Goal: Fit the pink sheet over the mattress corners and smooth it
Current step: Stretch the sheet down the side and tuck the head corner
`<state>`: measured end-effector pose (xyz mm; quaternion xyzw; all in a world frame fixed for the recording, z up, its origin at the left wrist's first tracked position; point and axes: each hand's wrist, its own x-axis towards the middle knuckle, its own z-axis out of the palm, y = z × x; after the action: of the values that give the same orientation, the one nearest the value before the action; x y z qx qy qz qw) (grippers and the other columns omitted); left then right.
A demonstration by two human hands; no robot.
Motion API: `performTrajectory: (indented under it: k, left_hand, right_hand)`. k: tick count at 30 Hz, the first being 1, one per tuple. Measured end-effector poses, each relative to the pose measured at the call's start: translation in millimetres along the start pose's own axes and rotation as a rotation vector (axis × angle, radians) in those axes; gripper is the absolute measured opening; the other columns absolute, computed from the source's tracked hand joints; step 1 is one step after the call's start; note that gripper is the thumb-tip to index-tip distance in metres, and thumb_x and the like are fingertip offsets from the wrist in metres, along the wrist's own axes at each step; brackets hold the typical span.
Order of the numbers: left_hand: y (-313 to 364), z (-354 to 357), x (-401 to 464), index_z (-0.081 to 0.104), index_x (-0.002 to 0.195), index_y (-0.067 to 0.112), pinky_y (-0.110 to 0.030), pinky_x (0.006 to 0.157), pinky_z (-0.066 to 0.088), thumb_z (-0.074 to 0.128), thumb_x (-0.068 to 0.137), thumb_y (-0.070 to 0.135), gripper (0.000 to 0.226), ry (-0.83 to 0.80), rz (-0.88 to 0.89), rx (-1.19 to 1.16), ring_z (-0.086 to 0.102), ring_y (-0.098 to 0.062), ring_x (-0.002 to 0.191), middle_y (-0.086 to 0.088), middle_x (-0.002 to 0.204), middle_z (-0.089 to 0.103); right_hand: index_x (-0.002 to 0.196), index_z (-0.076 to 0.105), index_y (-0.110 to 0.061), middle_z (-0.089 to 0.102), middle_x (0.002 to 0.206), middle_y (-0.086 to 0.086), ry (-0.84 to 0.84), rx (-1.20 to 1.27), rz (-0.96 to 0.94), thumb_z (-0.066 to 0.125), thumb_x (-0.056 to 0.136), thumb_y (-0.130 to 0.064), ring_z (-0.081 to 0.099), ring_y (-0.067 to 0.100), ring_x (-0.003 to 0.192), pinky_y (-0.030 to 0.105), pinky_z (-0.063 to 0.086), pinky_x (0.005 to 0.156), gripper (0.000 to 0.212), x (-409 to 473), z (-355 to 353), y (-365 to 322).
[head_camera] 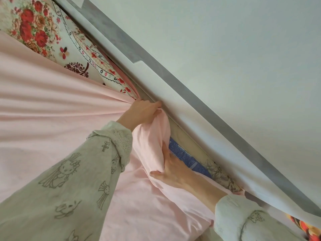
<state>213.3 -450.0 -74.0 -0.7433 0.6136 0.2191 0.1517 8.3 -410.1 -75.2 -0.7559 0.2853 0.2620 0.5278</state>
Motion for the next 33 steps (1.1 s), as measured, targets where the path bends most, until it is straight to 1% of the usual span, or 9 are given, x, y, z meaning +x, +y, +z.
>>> performTrajectory:
  k: [3, 6, 9, 13, 17, 19, 22, 27, 33]
  left_hand:
    - [-0.3, 4.3, 1.2, 0.042, 0.124, 0.014, -0.035, 0.07, 0.037, 0.029, 0.1, 0.031, 0.032, 0.018, -0.057, 0.029, 0.061, -0.037, 0.096, -0.019, 0.103, 0.066]
    - [-7.6, 13.2, -5.4, 0.042, 0.118, 0.013, -0.037, 0.068, 0.037, 0.027, 0.1, 0.031, 0.029, 0.007, -0.126, 0.015, 0.061, -0.039, 0.094, -0.02, 0.101, 0.066]
    - [-15.3, 18.5, -14.5, 0.04, 0.114, 0.012, -0.036, 0.065, 0.036, 0.026, 0.101, 0.031, 0.028, -0.037, -0.184, -0.015, 0.06, -0.039, 0.091, -0.022, 0.098, 0.064]
    - [-25.5, 25.5, -27.1, 0.039, 0.115, 0.013, -0.037, 0.065, 0.037, 0.026, 0.1, 0.029, 0.026, -0.05, -0.209, -0.026, 0.058, -0.04, 0.089, -0.021, 0.099, 0.06]
    - [-36.0, 31.0, -39.8, 0.038, 0.119, 0.014, -0.038, 0.067, 0.036, 0.029, 0.098, 0.022, 0.024, -0.098, -0.242, 0.002, 0.059, -0.038, 0.091, -0.018, 0.102, 0.06]
    - [-40.9, 34.2, -45.5, 0.039, 0.119, 0.015, -0.038, 0.069, 0.037, 0.029, 0.099, 0.024, 0.024, -0.128, -0.259, 0.029, 0.059, -0.037, 0.092, -0.017, 0.103, 0.06]
    - [-43.2, 36.6, -48.9, 0.044, 0.117, 0.015, -0.037, 0.074, 0.041, 0.03, 0.1, 0.032, 0.027, -0.164, -0.24, 0.093, 0.06, -0.035, 0.097, -0.014, 0.106, 0.063]
    - [-43.3, 33.3, -47.4, 0.057, 0.105, 0.017, -0.032, 0.074, 0.037, 0.031, 0.095, 0.051, 0.045, -0.262, -0.119, 0.149, 0.06, -0.028, 0.101, -0.006, 0.107, 0.065]
    - [-66.2, 22.7, -41.8, 0.054, 0.114, 0.019, -0.035, 0.08, 0.043, 0.04, 0.095, 0.042, 0.032, -0.258, -0.12, 0.129, 0.059, -0.026, 0.098, -0.004, 0.105, 0.063]
  right_hand:
    - [0.149, -0.011, -0.026, 0.017, 0.158, 0.005, 0.007, 0.123, 0.024, 0.04, 0.07, -0.075, 0.031, 0.027, 0.14, 0.043, 0.032, 0.11, 0.107, -4.4, -5.6, 2.2]
    - [0.148, 0.022, -0.021, 0.023, 0.155, 0.001, 0.078, 0.298, 0.007, 0.031, 0.09, -0.056, 0.022, 0.017, 0.143, 0.031, 0.019, 0.116, 0.068, -4.1, -18.9, 0.5]
    - [0.127, 0.049, -0.015, 0.052, 0.129, 0.0, 0.149, 0.603, 0.122, 0.024, 0.097, -0.05, 0.046, 0.016, 0.123, 0.028, 0.032, 0.1, 0.053, 10.6, -32.7, -4.2]
    - [0.128, 0.044, -0.008, 0.056, 0.126, 0.007, 0.148, 0.634, 0.255, 0.035, 0.096, -0.05, 0.054, 0.022, 0.107, 0.026, 0.039, 0.078, 0.053, 50.8, -43.3, -18.8]
    - [0.122, 0.059, -0.009, 0.065, 0.118, 0.01, 0.094, 0.61, 0.215, 0.042, 0.091, -0.054, 0.062, 0.026, 0.106, 0.04, 0.047, 0.093, 0.058, 74.6, -37.5, -42.2]
    - [0.105, 0.067, -0.003, 0.07, 0.103, 0.015, 0.062, 0.738, 0.268, 0.048, 0.091, -0.046, 0.067, 0.029, 0.091, 0.037, 0.051, 0.082, 0.049, 76.7, -27.7, -47.1]
    - [0.092, 0.062, -0.005, 0.067, 0.096, 0.018, 0.191, 0.907, 0.35, 0.053, 0.088, -0.022, 0.062, 0.025, 0.079, 0.031, 0.046, 0.068, 0.02, 75.8, -10.2, -44.6]
    - [0.113, 0.058, 0.004, 0.059, 0.106, 0.014, 0.35, 0.708, 0.473, 0.042, 0.095, -0.017, 0.058, 0.029, 0.101, 0.03, 0.041, 0.079, 0.032, 90.2, -5.8, -38.5]
    - [0.129, 0.047, -0.001, 0.058, 0.127, 0.016, 0.183, 0.465, 0.546, 0.046, 0.092, -0.039, 0.055, 0.034, 0.116, 0.035, 0.045, 0.092, 0.054, 92.6, 9.1, -40.9]
